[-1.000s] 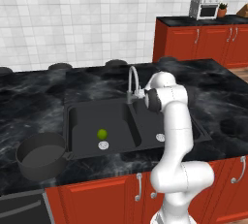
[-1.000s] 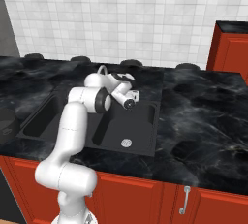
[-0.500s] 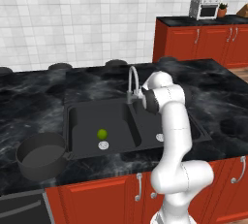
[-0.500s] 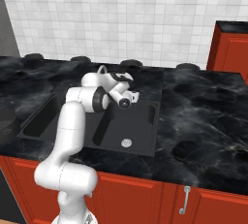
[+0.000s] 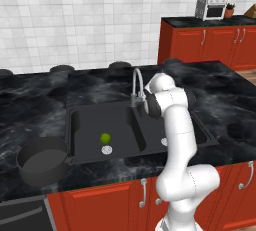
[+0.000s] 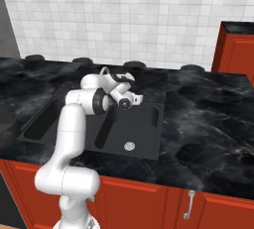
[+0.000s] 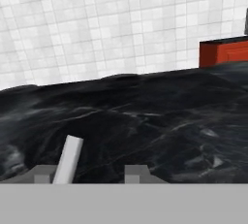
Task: Dump the lime from the pot into the sink. Then turn on the water and wash the lime. Then turn off the water and put the lime back in the pot.
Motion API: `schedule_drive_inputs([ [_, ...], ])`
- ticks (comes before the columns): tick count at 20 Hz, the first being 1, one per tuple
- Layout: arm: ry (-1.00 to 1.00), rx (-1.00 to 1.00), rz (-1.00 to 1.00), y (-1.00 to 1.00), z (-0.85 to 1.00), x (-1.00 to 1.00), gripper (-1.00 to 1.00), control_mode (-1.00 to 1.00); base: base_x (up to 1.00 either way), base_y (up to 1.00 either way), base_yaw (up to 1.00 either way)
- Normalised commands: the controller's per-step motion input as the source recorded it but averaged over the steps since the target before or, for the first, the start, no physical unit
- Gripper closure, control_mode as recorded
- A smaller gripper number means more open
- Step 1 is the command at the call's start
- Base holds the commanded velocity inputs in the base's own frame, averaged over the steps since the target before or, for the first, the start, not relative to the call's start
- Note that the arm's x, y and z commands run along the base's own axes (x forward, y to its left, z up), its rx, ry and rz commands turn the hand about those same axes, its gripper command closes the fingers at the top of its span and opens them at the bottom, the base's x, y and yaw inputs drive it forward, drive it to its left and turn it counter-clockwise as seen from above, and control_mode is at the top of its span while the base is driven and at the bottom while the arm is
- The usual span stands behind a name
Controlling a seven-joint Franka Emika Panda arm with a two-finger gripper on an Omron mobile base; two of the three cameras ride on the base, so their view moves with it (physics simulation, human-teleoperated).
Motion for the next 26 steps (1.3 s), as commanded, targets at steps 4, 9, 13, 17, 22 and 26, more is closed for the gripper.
schedule_drive_inputs([
  [4, 0.04, 0.0, -0.06, -1.0, 0.0, 0.0, 1.0, -1.0, 0.0, 0.0, 0.0],
  [9, 0.04, 0.0, -0.05, -1.0, 0.0, 0.0, 1.0, -1.0, 0.0, 0.0, 0.0],
  [13, 0.05, 0.03, -0.01, -0.9, 0.0, 0.0, 1.0, -1.0, 0.0, 0.0, 0.0],
  [17, 0.04, 0.13, 0.0, -0.48, 0.0, 0.0, 1.0, -1.0, 0.0, 0.0, 0.0],
  [22, 0.03, 0.21, 0.06, -0.17, 0.0, 0.01, 1.0, -1.0, 0.0, 0.0, 0.0],
  [26, 0.01, 0.24, 0.13, -0.01, 0.0, 0.07, 1.0, -1.0, 0.0, 0.0, 0.0],
])
